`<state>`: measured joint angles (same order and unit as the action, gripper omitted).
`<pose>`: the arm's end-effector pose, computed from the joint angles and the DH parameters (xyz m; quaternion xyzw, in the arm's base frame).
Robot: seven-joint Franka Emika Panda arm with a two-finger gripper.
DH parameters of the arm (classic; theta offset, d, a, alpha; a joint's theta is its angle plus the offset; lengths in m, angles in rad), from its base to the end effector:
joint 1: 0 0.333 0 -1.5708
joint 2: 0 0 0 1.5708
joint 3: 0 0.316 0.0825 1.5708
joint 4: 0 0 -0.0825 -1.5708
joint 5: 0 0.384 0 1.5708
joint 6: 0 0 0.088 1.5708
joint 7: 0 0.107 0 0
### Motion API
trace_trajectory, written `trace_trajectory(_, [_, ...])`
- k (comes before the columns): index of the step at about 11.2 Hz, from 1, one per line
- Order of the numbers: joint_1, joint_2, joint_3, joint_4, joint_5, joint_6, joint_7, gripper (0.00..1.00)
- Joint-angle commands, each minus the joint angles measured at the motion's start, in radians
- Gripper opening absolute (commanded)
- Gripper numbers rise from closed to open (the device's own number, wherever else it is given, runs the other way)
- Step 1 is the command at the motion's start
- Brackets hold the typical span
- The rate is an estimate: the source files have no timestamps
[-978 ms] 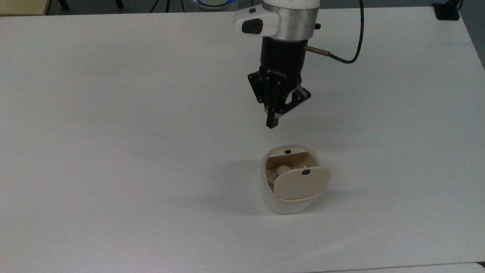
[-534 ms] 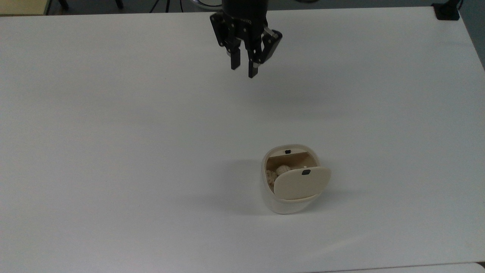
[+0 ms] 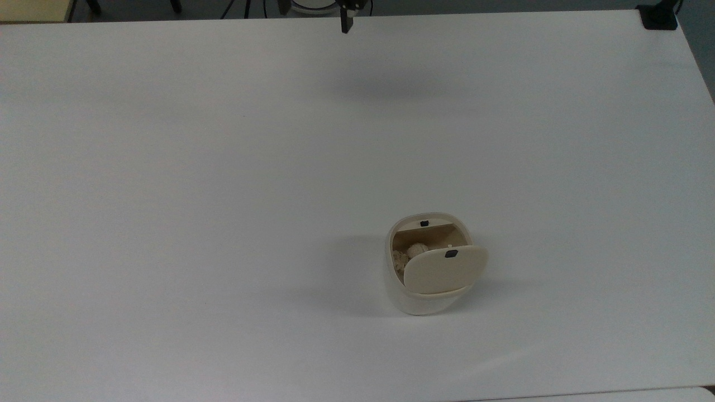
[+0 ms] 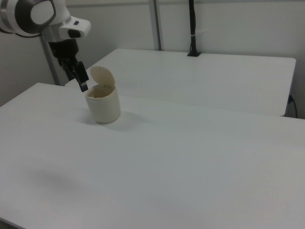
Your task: Open the trash bin
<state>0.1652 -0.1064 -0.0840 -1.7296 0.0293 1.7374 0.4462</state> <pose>0.5342 0.0438 0.6218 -0.9813 0.1828 -0.0499 0.0332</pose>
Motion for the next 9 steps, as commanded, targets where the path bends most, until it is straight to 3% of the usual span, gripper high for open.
trace_trajectory(1, [-0.065, -0.041, 0.007, -0.03, 0.023, -0.024, -0.249, 1.0])
trace_trajectory(4, [-0.137, 0.016, 0.009, 0.042, 0.023, -0.019, -0.449, 1.0])
trace_trajectory(9, [-0.142, 0.076, 0.007, 0.091, 0.021, -0.001, -0.466, 1.0])
